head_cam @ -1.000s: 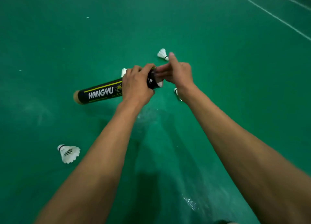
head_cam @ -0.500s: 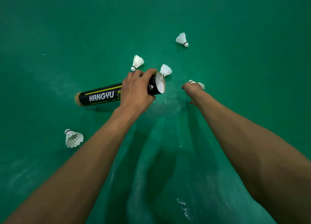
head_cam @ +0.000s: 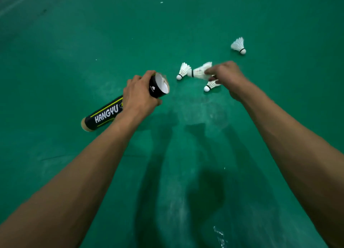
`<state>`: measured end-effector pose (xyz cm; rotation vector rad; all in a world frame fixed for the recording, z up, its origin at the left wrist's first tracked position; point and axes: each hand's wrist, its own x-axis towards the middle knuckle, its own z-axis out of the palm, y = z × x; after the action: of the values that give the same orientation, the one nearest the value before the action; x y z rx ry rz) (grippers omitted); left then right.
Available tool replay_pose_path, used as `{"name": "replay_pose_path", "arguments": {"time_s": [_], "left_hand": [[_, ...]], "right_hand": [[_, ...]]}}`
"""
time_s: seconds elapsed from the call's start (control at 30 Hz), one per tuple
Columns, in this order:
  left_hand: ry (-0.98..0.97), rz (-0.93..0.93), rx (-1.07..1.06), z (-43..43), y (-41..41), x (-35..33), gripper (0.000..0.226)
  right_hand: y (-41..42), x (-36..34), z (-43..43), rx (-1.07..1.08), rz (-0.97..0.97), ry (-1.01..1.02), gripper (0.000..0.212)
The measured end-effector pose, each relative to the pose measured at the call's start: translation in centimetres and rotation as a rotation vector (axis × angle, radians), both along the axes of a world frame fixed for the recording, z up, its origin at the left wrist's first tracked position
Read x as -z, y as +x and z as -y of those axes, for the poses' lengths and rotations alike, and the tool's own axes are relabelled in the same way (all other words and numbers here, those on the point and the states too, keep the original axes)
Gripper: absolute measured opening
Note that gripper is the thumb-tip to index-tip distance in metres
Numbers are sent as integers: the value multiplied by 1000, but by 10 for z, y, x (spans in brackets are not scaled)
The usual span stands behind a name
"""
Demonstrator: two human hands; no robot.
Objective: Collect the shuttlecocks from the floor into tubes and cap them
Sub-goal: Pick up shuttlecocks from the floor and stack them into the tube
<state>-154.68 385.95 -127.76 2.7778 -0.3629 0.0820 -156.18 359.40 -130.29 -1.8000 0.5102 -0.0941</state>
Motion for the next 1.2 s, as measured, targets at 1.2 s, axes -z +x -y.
{"name": "replay_pose_path", "arguments": {"time_s": [1.2], "left_hand": [[-37,72,-13,-191,8,-34,83]], "right_hand": [[-11,-85,-282,-936,180,-793,62]]}}
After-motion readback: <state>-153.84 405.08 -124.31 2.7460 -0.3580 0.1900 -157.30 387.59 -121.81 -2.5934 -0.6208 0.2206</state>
